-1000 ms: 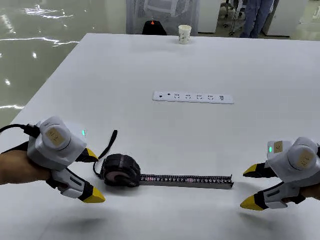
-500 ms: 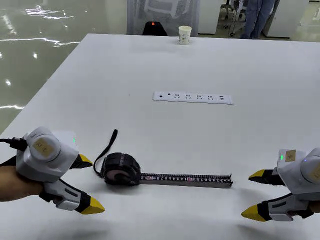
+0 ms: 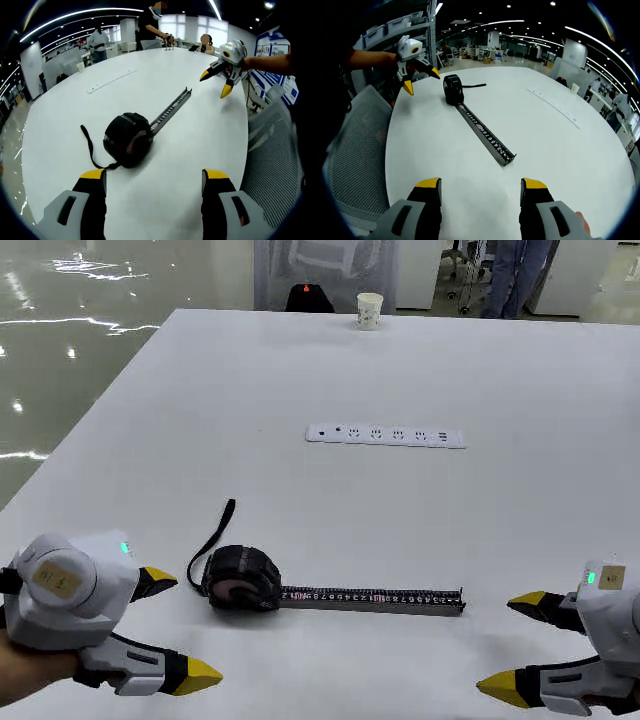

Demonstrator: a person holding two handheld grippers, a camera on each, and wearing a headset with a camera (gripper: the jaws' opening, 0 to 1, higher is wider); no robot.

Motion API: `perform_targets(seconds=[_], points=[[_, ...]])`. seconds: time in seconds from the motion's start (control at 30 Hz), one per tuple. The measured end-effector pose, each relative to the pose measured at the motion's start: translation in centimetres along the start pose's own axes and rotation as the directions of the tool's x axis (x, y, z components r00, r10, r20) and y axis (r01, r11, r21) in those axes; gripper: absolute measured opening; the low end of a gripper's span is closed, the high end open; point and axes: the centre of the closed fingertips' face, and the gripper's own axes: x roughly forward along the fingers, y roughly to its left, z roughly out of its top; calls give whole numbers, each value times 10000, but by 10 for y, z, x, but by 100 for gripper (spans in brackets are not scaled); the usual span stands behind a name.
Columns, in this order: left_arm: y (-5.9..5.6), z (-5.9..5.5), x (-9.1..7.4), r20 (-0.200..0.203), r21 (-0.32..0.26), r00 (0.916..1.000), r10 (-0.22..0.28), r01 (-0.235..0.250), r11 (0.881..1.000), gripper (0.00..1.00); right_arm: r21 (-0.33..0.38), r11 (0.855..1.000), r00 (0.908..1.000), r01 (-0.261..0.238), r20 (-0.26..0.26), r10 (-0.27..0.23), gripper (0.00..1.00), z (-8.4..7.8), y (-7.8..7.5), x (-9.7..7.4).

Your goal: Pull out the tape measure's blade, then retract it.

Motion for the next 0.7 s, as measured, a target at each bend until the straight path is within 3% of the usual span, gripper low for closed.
perform_targets(seconds=[0.4, 0.7], points=[[-10, 1, -8, 628, -499, 9957, 677, -646, 9967, 80, 775, 9942, 9943, 740, 713, -795, 69, 2, 7, -11], [-20, -1, -13, 1124, -1135, 9862, 1212, -1085, 9876, 82, 1312, 9853, 9859, 1090, 1120, -1240, 73, 6, 19, -13]])
